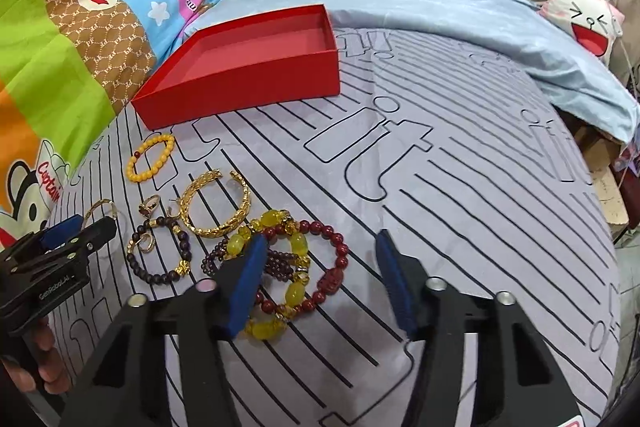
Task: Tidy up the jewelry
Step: 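Close the left tool on the thin gold bangle while the right tool approaches the translucent yellow bead bracelet, then grasp the translucent yellow bead bracelet with the right tool while the left tool holds the bangle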
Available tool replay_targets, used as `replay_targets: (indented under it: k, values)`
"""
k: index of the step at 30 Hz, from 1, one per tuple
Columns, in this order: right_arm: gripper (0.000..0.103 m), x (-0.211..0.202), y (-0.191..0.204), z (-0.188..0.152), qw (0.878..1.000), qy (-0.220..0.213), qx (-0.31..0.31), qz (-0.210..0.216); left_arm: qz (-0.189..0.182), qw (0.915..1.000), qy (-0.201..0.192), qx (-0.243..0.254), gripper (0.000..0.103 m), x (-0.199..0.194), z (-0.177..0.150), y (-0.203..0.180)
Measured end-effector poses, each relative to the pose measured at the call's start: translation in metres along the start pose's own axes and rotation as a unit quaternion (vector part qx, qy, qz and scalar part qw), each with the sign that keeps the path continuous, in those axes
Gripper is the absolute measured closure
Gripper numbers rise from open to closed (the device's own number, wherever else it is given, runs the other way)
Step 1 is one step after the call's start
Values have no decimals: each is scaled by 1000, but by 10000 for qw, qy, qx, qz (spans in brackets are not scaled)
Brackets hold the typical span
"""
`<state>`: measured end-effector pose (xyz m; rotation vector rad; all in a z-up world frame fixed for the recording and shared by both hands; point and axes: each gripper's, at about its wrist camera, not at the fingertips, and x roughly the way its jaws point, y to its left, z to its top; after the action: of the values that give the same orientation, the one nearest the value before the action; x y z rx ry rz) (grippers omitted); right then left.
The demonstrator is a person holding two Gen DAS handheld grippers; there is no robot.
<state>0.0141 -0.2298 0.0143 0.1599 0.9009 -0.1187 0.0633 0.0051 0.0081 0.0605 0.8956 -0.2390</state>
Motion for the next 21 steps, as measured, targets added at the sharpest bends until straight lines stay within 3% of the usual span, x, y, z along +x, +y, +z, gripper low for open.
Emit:
replay_targets:
  k: [5, 10, 12, 14, 21]
  values:
    - [71, 13, 3, 4, 9999, 90, -33, 76, -22, 10000, 4, 20, 44, 3, 4, -4]
    - [75, 18, 5, 4, 9999, 80, -105, 84, -59, 10000, 34, 32, 44, 6, 5, -7]
    - [81, 17, 5, 5, 9999, 88, -121, 85, -72, 10000, 52, 34, 44, 8, 5, -8]
    - [95, 18, 5, 4, 9997, 143, -121, 126, -73, 9999, 67, 40, 44, 8, 5, -9]
    - [95, 9, 1, 3, 9998, 57, -37, 203, -88, 9999, 51, 16, 44, 5, 5, -10]
